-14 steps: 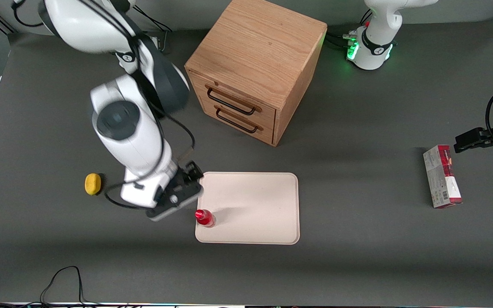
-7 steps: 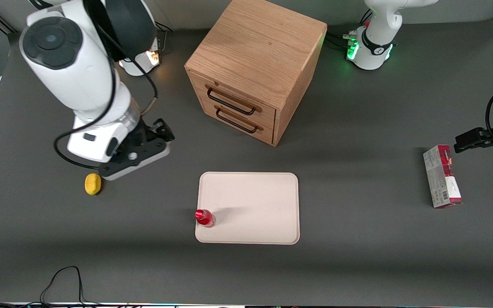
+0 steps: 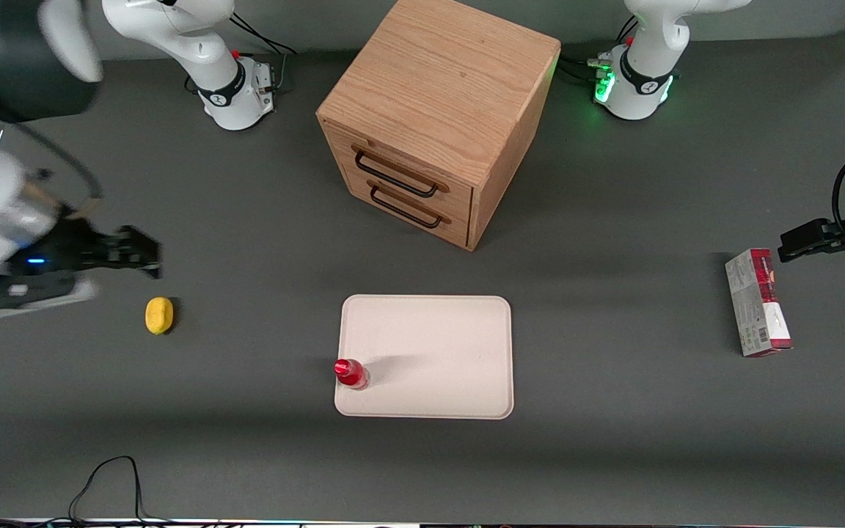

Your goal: Place coke bottle on tray

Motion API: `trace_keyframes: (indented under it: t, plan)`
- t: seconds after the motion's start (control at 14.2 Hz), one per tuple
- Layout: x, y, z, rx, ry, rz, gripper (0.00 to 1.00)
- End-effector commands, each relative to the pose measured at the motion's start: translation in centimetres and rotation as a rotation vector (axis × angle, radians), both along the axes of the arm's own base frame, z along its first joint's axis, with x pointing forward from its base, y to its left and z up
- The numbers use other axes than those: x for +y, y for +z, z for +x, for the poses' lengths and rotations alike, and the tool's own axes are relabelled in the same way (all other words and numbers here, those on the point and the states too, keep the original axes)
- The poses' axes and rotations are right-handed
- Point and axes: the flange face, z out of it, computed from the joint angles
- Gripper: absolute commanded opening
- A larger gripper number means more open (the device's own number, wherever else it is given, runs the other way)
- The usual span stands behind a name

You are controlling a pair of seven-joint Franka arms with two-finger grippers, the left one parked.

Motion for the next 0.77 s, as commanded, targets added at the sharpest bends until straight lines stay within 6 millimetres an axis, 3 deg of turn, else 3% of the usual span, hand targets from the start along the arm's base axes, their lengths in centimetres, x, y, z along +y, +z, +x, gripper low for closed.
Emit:
trace_keyframes:
  t: [0.0,0.21,0.42,0.7]
  plan:
    - [-3.4,-0.1,-3.4,0.006,-0.051,0.029,1.00]
    - [-5.8,-0.4,-4.8,-0.001,-0.042,0.023,1.00]
    - [-8.3,-0.6,-4.9,0.009,-0.082,0.012,1.00]
    - [-9.3,-0.9,-4.7,0.018,-0.108,0.010,1.00]
